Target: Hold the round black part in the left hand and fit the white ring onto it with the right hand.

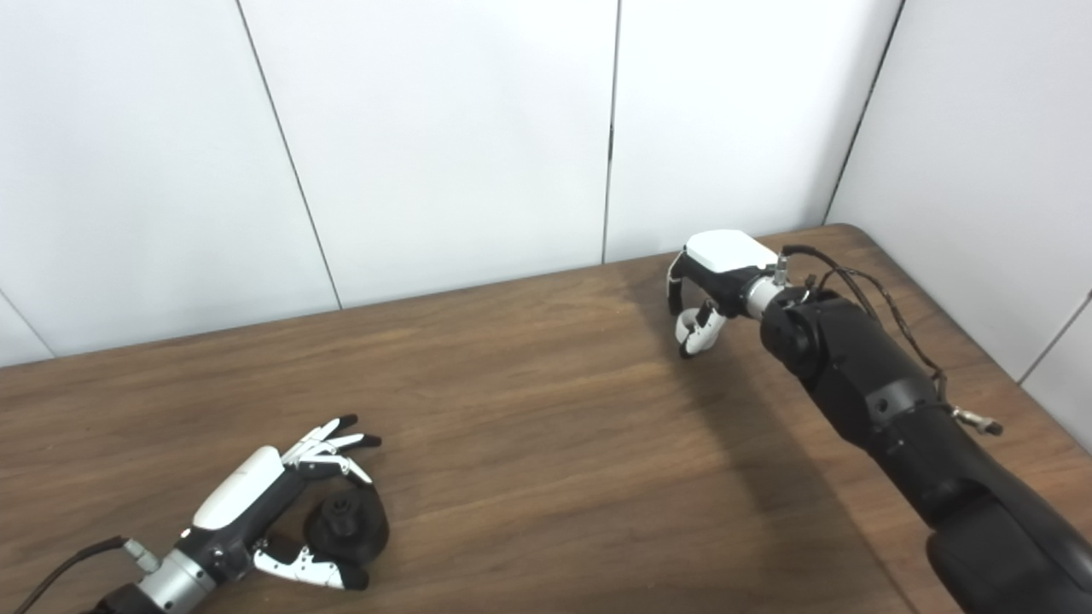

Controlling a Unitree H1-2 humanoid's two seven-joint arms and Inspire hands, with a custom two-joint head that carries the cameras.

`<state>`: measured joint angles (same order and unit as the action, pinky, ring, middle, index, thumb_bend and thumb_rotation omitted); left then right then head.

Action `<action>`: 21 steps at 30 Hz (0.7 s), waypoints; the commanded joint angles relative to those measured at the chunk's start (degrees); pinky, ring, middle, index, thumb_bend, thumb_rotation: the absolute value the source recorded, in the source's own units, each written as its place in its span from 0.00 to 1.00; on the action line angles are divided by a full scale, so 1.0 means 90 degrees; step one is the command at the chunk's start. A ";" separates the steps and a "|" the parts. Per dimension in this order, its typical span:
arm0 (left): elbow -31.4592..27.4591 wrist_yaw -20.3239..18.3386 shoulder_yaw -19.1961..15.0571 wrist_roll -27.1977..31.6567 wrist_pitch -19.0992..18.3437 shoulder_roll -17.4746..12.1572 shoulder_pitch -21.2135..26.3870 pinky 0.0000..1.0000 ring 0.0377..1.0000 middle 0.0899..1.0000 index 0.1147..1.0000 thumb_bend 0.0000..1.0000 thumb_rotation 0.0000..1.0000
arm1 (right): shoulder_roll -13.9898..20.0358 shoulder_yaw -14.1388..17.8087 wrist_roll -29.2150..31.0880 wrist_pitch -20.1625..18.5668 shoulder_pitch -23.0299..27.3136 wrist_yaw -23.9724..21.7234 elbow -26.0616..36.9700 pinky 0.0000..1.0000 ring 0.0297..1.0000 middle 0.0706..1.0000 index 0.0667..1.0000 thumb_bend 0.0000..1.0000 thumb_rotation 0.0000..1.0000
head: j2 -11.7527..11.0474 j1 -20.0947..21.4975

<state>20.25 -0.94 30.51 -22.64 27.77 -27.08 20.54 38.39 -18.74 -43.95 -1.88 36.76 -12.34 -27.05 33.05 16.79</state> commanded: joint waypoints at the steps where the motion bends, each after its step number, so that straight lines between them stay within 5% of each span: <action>1: 0.0131 -0.0304 0.0182 -0.0200 -0.0097 -0.0176 -0.0305 1.00 1.00 0.87 0.41 0.53 0.06 | 0.0207 0.0113 -0.0006 -0.0020 0.0249 0.0041 0.0131 0.96 0.95 0.78 0.44 0.53 0.14 | 0.0004 -0.0007; 21: 0.0139 -0.0349 0.0149 -0.0182 -0.0098 -0.0185 -0.0303 1.00 1.00 0.87 0.41 0.53 0.06 | 0.0215 0.0309 0.0281 -0.0203 0.0119 -0.0250 0.0359 1.00 0.99 0.84 0.46 0.52 0.15 | 0.0008 -0.0036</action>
<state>19.88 -1.29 30.33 -22.40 27.77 -27.22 20.22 38.40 -17.37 -41.72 -3.08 36.05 -15.00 -25.90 33.13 16.52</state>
